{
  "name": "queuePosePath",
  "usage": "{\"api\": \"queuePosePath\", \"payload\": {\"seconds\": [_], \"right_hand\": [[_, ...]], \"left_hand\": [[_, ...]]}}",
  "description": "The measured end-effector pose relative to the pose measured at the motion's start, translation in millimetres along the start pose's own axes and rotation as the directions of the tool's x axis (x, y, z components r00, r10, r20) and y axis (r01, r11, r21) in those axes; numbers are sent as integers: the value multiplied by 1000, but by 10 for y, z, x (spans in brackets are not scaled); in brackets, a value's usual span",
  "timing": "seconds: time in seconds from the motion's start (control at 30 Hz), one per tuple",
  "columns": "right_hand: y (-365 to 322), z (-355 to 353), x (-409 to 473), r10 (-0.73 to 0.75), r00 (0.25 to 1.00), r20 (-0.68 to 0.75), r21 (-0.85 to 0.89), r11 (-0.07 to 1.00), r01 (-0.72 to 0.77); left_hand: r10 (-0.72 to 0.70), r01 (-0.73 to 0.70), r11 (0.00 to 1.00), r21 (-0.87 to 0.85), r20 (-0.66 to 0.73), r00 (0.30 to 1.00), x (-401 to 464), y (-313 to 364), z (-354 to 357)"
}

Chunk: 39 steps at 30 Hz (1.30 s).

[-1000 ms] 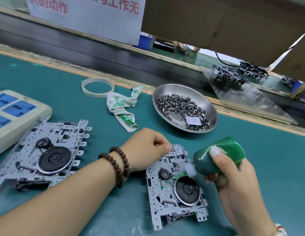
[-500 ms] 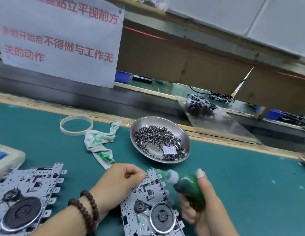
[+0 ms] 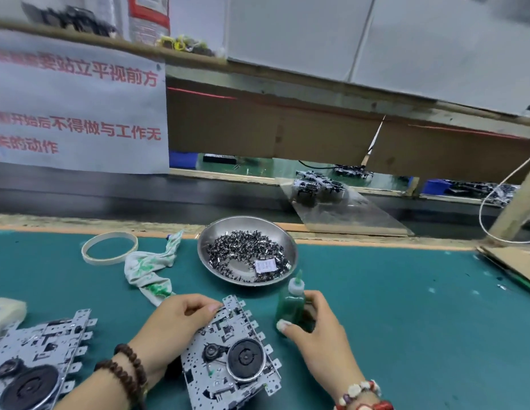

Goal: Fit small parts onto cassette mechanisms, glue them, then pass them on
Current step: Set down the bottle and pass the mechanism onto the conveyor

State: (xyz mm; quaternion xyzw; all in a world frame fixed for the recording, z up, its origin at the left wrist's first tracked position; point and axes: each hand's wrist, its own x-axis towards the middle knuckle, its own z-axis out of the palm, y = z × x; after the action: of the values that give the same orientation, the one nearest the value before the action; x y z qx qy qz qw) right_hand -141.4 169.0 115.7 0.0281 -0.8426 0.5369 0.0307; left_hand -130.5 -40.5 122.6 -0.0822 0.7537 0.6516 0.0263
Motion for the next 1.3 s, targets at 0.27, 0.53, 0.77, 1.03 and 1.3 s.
{"api": "queuePosePath", "payload": {"seconds": [0.27, 0.53, 0.77, 1.03, 1.3], "right_hand": [[-107, -221, -79, -55, 995, -81, 21, 998, 56], [-762, -814, -226, -124, 949, 290, 485, 874, -34], [-633, -1065, 328, 16, 982, 190, 654, 743, -139], [-207, -1185, 1236, 229, 972, 51, 774, 606, -183], [55, -1074, 2152, 303, 953, -21, 647, 731, -218]], "left_hand": [[210, -212, 975, -64, -32, 977, -199, 508, -73], [341, -346, 935, 82, 68, 938, 135, 1395, 310], [402, -423, 815, 396, 138, 905, 783, 1704, 871], [140, -236, 828, 509, 218, 966, 1467, 1665, 1268], [-75, 9, 978, 206, 314, 947, 2071, 1298, 1487]]}}
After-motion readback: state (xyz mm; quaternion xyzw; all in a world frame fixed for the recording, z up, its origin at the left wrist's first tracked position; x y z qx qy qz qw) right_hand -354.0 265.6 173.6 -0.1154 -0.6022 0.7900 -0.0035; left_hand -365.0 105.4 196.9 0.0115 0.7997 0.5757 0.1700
